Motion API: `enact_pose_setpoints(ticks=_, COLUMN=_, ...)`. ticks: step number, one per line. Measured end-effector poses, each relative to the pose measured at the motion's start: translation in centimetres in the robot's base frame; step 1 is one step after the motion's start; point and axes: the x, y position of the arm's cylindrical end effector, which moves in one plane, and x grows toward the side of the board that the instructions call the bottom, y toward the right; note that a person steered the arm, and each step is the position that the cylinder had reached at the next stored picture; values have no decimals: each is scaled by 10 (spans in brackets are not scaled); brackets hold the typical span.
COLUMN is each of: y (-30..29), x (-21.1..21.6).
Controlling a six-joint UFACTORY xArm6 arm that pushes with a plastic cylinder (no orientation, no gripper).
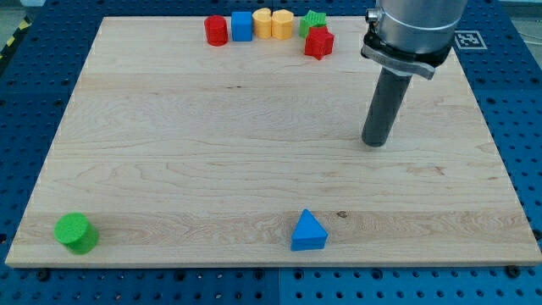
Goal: Move your arm to the bottom right of the blue triangle
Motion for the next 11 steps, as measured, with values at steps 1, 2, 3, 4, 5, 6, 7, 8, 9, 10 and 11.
enact_pose_setpoints(ticks=1, y=0, x=11)
enact_pose_setpoints(ticks=2, y=1, x=15)
enact_pose_setpoints(ticks=3, y=-1, x=37)
enact_pose_setpoints(ticks=4, y=-2, x=66)
enact_pose_setpoints(ticks=5, y=-2, x=99)
enact_pose_setpoints(ticks=6, y=-2, x=128)
enact_pose_setpoints(ticks=7, y=-3, x=148)
enact_pose_setpoints(ticks=8, y=-5, x=148)
enact_pose_setpoints(ticks=9, y=-12, x=148)
enact_pose_setpoints(ticks=10, y=-24, x=148)
enact_pose_setpoints(ticks=11, y=-34, x=148)
